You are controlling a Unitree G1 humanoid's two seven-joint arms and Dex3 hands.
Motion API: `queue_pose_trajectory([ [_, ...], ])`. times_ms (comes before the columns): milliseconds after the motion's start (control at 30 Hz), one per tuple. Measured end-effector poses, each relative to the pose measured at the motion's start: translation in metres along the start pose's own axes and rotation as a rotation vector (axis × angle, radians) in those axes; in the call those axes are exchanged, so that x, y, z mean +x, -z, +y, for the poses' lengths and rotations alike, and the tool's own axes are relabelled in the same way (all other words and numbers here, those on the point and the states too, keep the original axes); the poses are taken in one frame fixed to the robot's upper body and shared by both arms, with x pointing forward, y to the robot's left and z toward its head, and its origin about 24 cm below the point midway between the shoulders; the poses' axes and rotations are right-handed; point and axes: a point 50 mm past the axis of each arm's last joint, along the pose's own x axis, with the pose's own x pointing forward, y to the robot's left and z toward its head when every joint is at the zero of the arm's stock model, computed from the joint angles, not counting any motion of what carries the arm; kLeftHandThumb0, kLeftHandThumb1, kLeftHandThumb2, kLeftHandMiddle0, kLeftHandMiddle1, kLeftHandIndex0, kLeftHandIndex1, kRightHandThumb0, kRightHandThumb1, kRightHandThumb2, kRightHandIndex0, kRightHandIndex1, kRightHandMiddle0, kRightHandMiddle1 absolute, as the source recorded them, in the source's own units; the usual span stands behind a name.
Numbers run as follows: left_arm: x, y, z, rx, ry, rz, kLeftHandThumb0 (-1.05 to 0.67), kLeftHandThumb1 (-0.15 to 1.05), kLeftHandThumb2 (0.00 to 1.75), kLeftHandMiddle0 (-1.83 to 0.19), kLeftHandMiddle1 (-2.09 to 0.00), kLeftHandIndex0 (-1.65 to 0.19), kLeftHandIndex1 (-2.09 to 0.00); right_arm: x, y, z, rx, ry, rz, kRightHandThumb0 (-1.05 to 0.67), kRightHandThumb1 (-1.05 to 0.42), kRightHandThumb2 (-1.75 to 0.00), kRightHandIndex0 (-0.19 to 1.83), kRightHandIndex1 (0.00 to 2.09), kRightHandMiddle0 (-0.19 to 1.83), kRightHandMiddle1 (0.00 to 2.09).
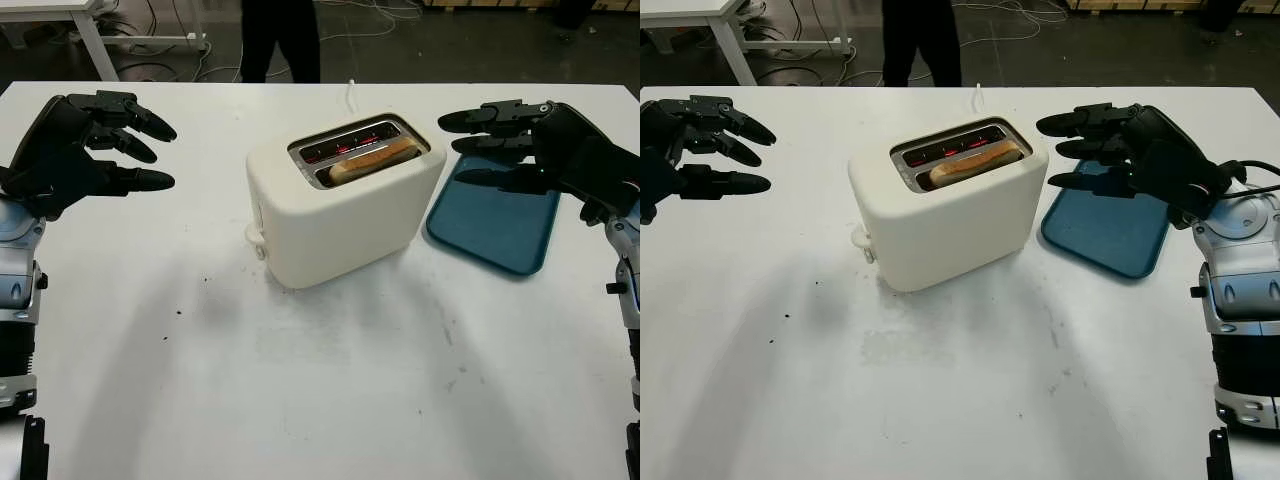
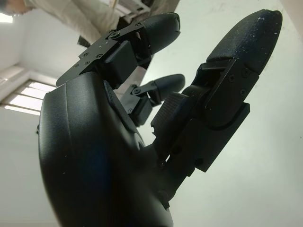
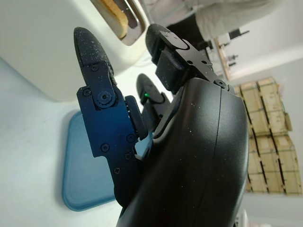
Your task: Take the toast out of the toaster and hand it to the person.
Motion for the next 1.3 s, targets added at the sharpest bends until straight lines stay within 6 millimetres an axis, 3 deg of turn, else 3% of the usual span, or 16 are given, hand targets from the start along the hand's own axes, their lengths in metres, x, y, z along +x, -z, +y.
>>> queue_pose_trajectory([
  [1300,0.0000,0.0000,0.0003,0.000,-0.005,0.001,-1.05,0.62,0.00,-0.75,-0.91,-0.77,-0.75,-0.0002,0.0007,-0.0003,0.008,0.001,0.007,-0.58,-0.83,0.00,0.55,0.17,0.63,0.01],
])
